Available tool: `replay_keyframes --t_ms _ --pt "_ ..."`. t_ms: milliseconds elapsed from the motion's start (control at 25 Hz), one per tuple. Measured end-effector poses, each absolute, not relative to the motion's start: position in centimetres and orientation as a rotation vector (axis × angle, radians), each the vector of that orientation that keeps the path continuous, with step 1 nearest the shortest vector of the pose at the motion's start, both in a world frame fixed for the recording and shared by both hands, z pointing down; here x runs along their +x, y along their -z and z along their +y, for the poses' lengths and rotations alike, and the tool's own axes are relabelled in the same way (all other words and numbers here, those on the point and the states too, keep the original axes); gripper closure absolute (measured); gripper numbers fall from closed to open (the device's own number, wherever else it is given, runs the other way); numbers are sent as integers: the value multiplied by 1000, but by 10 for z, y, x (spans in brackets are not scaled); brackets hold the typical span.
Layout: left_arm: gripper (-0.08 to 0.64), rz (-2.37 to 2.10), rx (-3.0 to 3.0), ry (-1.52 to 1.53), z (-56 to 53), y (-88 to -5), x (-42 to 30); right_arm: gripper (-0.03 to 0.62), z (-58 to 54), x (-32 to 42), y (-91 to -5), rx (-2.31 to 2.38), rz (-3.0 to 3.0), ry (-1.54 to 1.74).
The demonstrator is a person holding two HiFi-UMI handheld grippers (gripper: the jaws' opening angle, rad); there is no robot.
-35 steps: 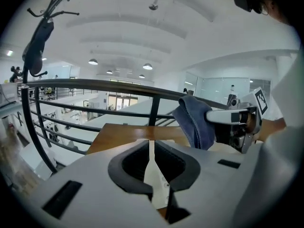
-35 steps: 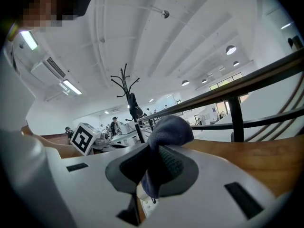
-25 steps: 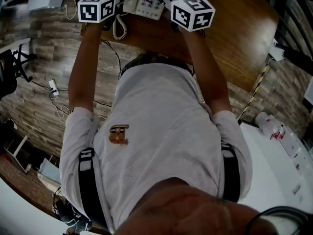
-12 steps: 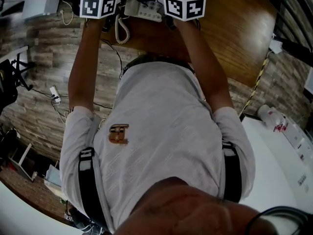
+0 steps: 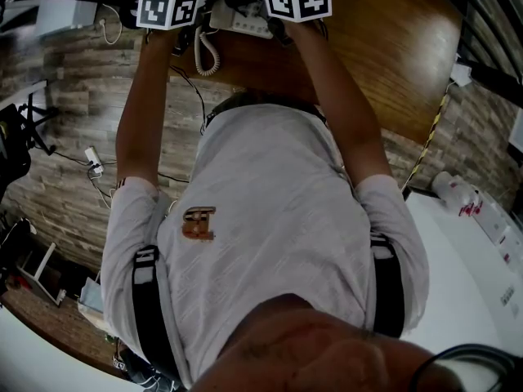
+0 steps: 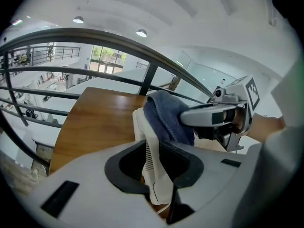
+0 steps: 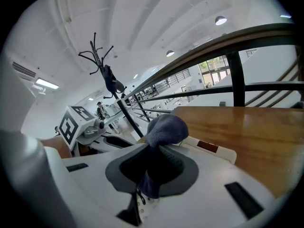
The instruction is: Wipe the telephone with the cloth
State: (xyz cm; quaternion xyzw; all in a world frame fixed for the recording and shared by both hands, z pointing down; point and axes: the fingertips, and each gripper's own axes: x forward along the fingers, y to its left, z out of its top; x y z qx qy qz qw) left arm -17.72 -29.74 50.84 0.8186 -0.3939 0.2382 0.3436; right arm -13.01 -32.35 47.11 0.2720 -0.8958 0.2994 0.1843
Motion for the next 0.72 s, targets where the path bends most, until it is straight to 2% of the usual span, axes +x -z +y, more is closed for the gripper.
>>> replay_keyframes --t_ms 320,720 --pt "468 -1027 2134 -607 -297 -510 -178 532 -333 -107 -498 912 -2398 -865" --pt "468 -1045 2138 -610 -297 -511 -179 532 -330 -39 -509 1112 -2288 -858"
